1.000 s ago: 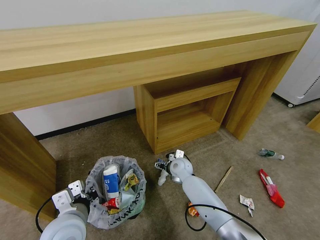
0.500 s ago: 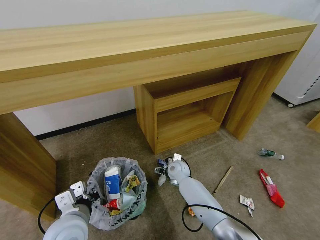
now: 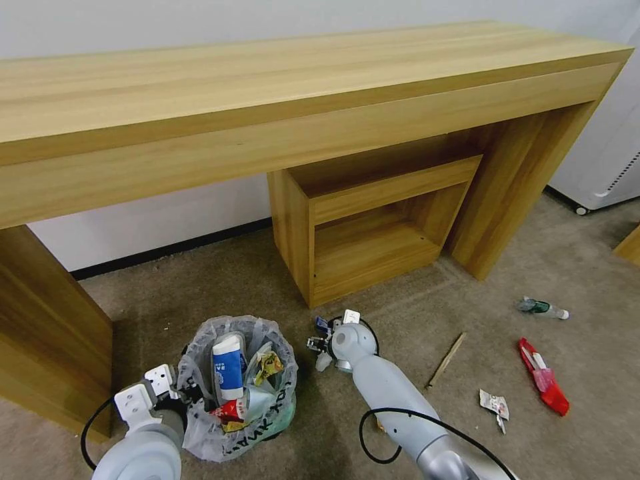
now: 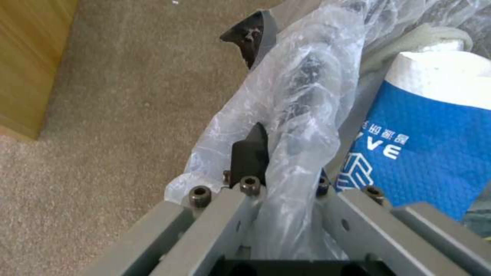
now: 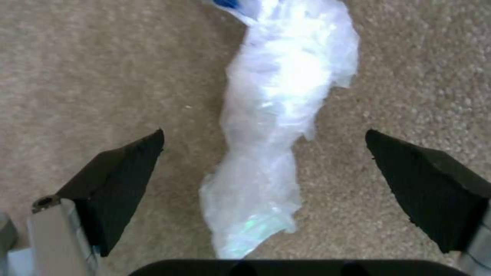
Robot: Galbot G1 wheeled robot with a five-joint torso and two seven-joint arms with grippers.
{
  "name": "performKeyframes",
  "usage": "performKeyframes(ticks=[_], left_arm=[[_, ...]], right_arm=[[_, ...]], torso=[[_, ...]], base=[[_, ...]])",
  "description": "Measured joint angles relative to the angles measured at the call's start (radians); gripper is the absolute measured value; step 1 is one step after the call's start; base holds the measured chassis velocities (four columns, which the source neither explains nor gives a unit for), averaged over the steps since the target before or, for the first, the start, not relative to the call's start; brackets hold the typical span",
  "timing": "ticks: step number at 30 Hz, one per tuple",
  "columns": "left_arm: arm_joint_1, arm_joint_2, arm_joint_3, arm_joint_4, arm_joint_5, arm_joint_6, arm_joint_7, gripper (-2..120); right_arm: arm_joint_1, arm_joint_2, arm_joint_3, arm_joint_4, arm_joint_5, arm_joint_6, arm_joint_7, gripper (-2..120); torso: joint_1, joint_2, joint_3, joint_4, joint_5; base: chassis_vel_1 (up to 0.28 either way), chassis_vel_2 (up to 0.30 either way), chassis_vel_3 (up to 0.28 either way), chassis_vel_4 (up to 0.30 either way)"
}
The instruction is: Pick up the trash bin and place the garbage on the floor into it.
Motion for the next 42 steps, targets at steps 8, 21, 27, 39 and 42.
performKeyframes(ticks=[8, 21, 27, 39, 42], left_arm=[[-0.003, -0.002, 0.006, 0.006, 0.006, -0.003, 0.003, 1], [0.004, -0.02, 0.018, 0.012, 0.036, -0.006, 0.013, 1], [0.007, -0.016, 0.018, 0.012, 0.041, -0.007, 0.014, 1], [0.012, -0.005, 0.013, 0.003, 0.027, -0.004, 0.019, 1], [0.013, 0.001, 0.009, -0.004, 0.011, -0.004, 0.019, 1]], right_arm=[[0.004, 0.003, 0.01, -0.025, -0.011, 0.011, -0.019, 100], [0.0, 0.016, 0.014, -0.045, -0.021, 0.023, -0.028, 55], [-0.004, 0.004, 0.013, -0.035, -0.021, 0.03, -0.027, 35], [-0.081, -0.104, 0.018, 0.18, -0.025, 0.043, -0.027, 0], [-0.144, -0.189, 0.026, 0.36, -0.031, 0.053, -0.054, 0]], torso=[[0.0, 0.0, 0.0, 0.0, 0.0], [0.0, 0.0, 0.0, 0.0001, 0.0], [0.0, 0.0, 0.0, 0.0001, 0.0], [0.0, 0.0, 0.0, 0.0003, 0.0003], [0.0, 0.0, 0.0, -0.0003, 0.0]], base=[[0.0, 0.0, 0.0, 0.0], [0.0, 0.0, 0.0, 0.0], [0.0, 0.0, 0.0, 0.0], [0.0, 0.0, 0.0, 0.0], [0.0, 0.0, 0.0, 0.0]])
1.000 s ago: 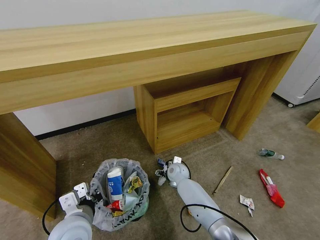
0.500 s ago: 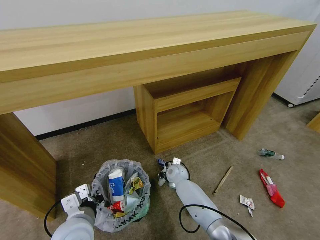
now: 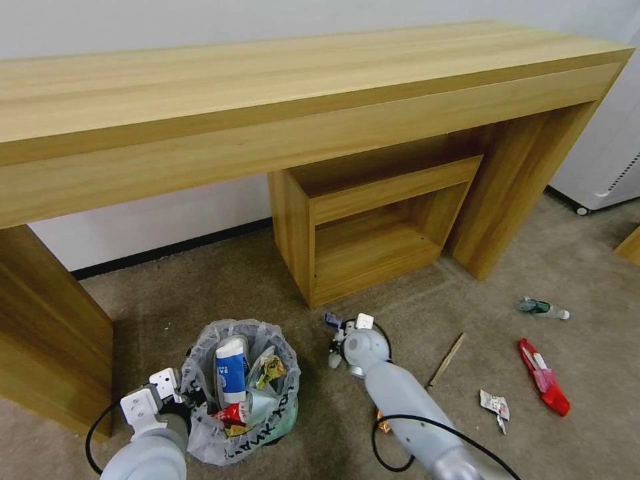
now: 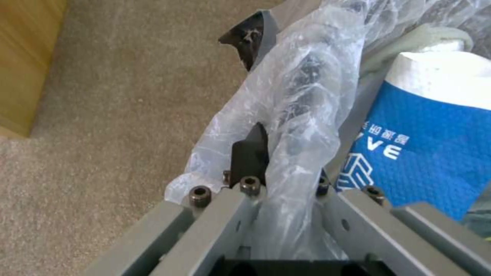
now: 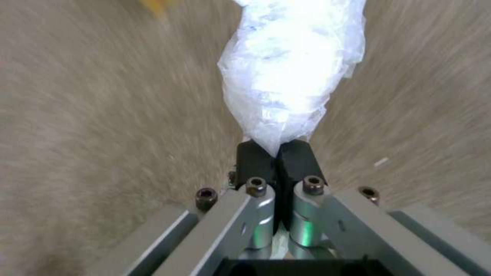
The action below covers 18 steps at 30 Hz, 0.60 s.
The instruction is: Pick up the trash bin and place the garbage on the floor into it.
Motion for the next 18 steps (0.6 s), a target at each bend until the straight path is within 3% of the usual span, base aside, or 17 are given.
performKeyframes(ticks=[2, 3, 4, 6, 7, 9, 12, 18], left_arm=[[-0.003, 0.005, -0.007, -0.006, -0.02, -0.002, -0.002, 1], [-0.003, 0.005, -0.007, -0.006, -0.02, -0.002, -0.002, 1], [-0.003, 0.006, -0.007, -0.008, -0.025, -0.004, -0.005, 1], [-0.004, 0.007, -0.008, -0.01, -0.028, -0.005, -0.009, 1], [-0.004, 0.007, -0.008, -0.01, -0.028, -0.005, -0.009, 1], [-0.005, 0.002, -0.008, -0.017, -0.032, -0.001, -0.012, 1], [-0.005, -0.002, -0.008, -0.028, -0.041, 0.006, -0.015, 1], [0.006, -0.007, -0.015, -0.05, -0.082, 0.029, -0.028, 1]], right_arm=[[-0.054, -0.096, 0.027, 0.188, 0.013, 0.033, -0.063, 0], [-0.054, -0.096, 0.027, 0.188, 0.013, 0.033, -0.063, 0], [-0.071, -0.137, 0.041, 0.264, 0.03, 0.045, -0.104, 0], [-0.101, -0.242, 0.065, 0.416, 0.043, 0.101, -0.274, 0], [-0.101, -0.242, 0.065, 0.416, 0.043, 0.101, -0.274, 0], [-0.113, -0.308, 0.065, 0.496, 0.02, 0.141, -0.406, 0], [-0.112, -0.33, 0.036, 0.56, 0.028, 0.164, -0.487, 0], [-0.095, -0.312, -0.056, 0.605, 0.083, 0.152, -0.532, 0]], torso=[[0.0, 0.0, 0.0, 0.0003, 0.0003], [0.0, 0.0, 0.0, 0.0003, 0.0003], [0.0, 0.0, 0.0, 0.0, 0.0001], [0.0, 0.0, 0.0, 0.0001, 0.0002], [0.0, 0.0, 0.0, 0.0001, 0.0002], [0.0, 0.0, 0.0, 0.0001, 0.0], [0.0, 0.0, 0.0, 0.0003, 0.0], [0.0, 0.0, 0.0, 0.0006, 0.0]], base=[[0.0, 0.0, 0.0, 0.0], [0.0, 0.0, 0.0, 0.0], [0.0, 0.0, 0.0, 0.0], [0.0, 0.0, 0.0, 0.0], [0.0, 0.0, 0.0, 0.0], [0.0, 0.0, 0.0, 0.0], [0.0, 0.0, 0.0, 0.0], [0.0, 0.0, 0.0, 0.0]])
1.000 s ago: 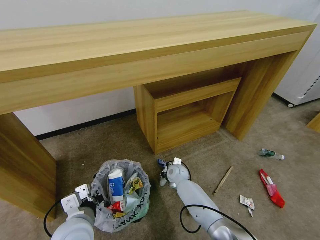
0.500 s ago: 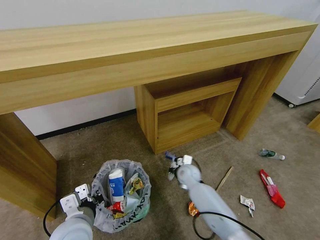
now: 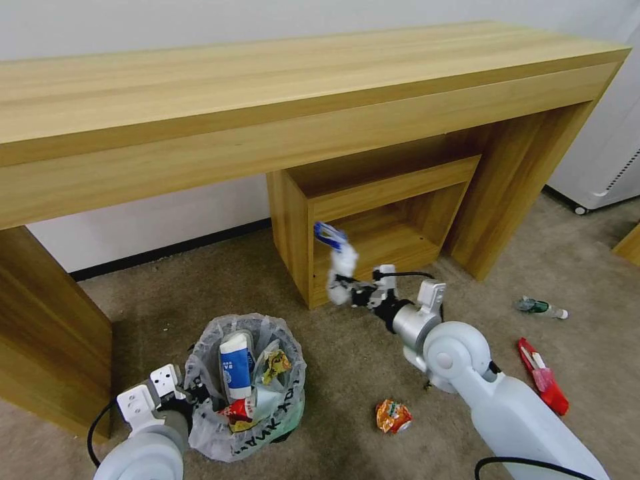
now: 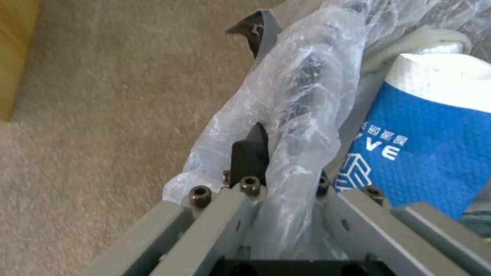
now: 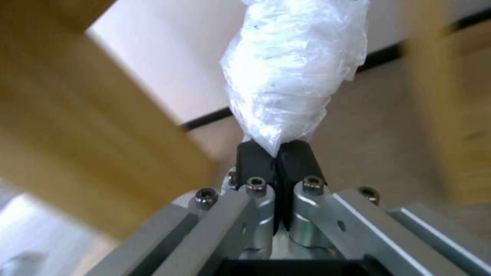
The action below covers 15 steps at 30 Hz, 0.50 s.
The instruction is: Pick up the trash bin and place the garbage on the floor into it.
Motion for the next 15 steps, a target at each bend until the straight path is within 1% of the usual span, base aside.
performKeyframes(ticks=[1, 3, 4, 6, 7, 9, 15], left_arm=[[0.001, -0.001, -0.004, -0.004, -0.01, 0.002, -0.003, 1], [0.001, -0.001, -0.004, -0.004, -0.01, 0.002, -0.003, 1], [0.003, -0.001, -0.012, -0.014, -0.033, 0.008, -0.012, 1], [0.003, 0.002, -0.019, -0.022, -0.05, 0.009, -0.018, 1], [0.003, 0.002, -0.019, -0.022, -0.05, 0.009, -0.018, 1], [0.004, 0.005, -0.026, -0.025, -0.06, 0.009, -0.025, 1], [0.004, 0.001, -0.03, -0.024, -0.06, 0.009, -0.028, 1]], right_arm=[[0.006, 0.005, -0.029, 0.006, 0.019, -0.016, 0.008, 0], [0.006, 0.005, -0.029, 0.006, 0.019, -0.016, 0.008, 0], [0.017, 0.014, -0.092, 0.014, 0.042, -0.037, 0.022, 0], [0.026, 0.023, -0.148, 0.024, 0.068, -0.061, 0.055, 0], [0.026, 0.023, -0.148, 0.024, 0.068, -0.061, 0.055, 0], [0.032, 0.035, -0.199, 0.027, 0.096, -0.084, 0.093, 0], [0.036, 0.039, -0.259, 0.026, 0.11, -0.099, 0.113, 0]], torso=[[0.0, 0.0, 0.0, -0.0001, 0.0001], [0.0, 0.0, 0.0, -0.0001, 0.0001], [0.0, 0.0, 0.0, 0.0001, 0.0], [0.0, 0.0, 0.0, 0.0, -0.0002], [0.0, 0.0, 0.0, 0.0, -0.0002], [0.0, 0.0, 0.0, -0.0001, -0.0001], [0.0, 0.0, 0.0, -0.0001, -0.0002]], base=[[0.0, 0.0, 0.0, 0.0], [0.0, 0.0, 0.0, 0.0], [0.0, 0.0, 0.0, 0.0], [0.0, 0.0, 0.0, 0.0], [0.0, 0.0, 0.0, 0.0], [0.0, 0.0, 0.0, 0.0], [0.0, 0.0, 0.0, 0.0]])
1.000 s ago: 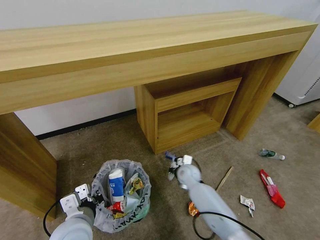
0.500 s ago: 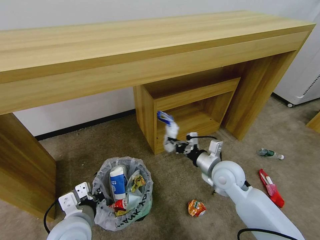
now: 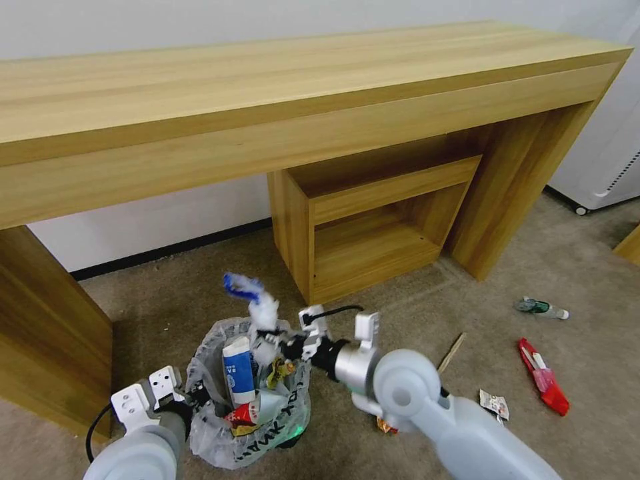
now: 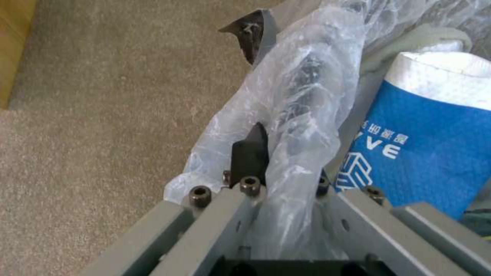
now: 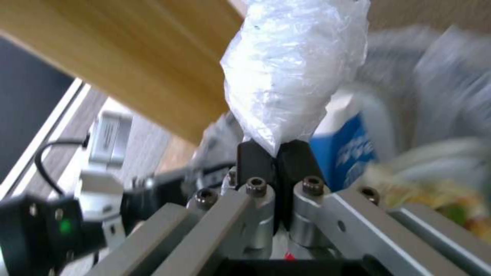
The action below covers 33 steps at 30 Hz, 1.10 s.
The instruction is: Pick up the trash bin and place the garbage on the floor into it.
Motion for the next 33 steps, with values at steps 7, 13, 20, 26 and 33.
performKeyframes(ticks=[7, 13, 20, 26, 33], left_arm=[[-0.006, -0.008, 0.004, 0.008, 0.002, -0.002, -0.001, 1], [-0.01, -0.02, 0.012, 0.013, 0.016, -0.003, -0.001, 1], [-0.003, -0.018, 0.007, 0.012, 0.021, -0.003, 0.0, 1], [0.001, -0.021, 0.009, 0.012, 0.032, -0.003, 0.001, 1], [0.003, -0.023, 0.01, 0.012, 0.039, -0.003, 0.002, 1]], right_arm=[[0.009, 0.004, -0.053, -0.006, 0.006, -0.01, 0.017, 0], [0.01, -0.002, -0.104, -0.015, -0.009, -0.033, 0.062, 0], [0.017, -0.017, -0.081, -0.003, 0.04, -0.108, 0.098, 24], [0.031, -0.007, -0.069, 0.013, 0.076, -0.144, 0.105, 42], [0.038, 0.003, -0.056, 0.022, 0.108, -0.172, 0.127, 67]], torso=[[0.0, 0.0, 0.0, 0.0, 0.0], [0.0, 0.0, 0.0, -0.0001, 0.0001], [0.0, 0.0, 0.0, -0.0001, 0.0001], [0.0, 0.0, 0.0, 0.0, 0.0002], [0.0, 0.0, 0.0, 0.0, 0.0]], base=[[0.0, 0.0, 0.0, 0.0], [0.0, 0.0, 0.0, 0.0], [0.0, 0.0, 0.0, 0.0], [0.0, 0.0, 0.0, 0.0], [0.0, 0.0, 0.0, 0.0]])
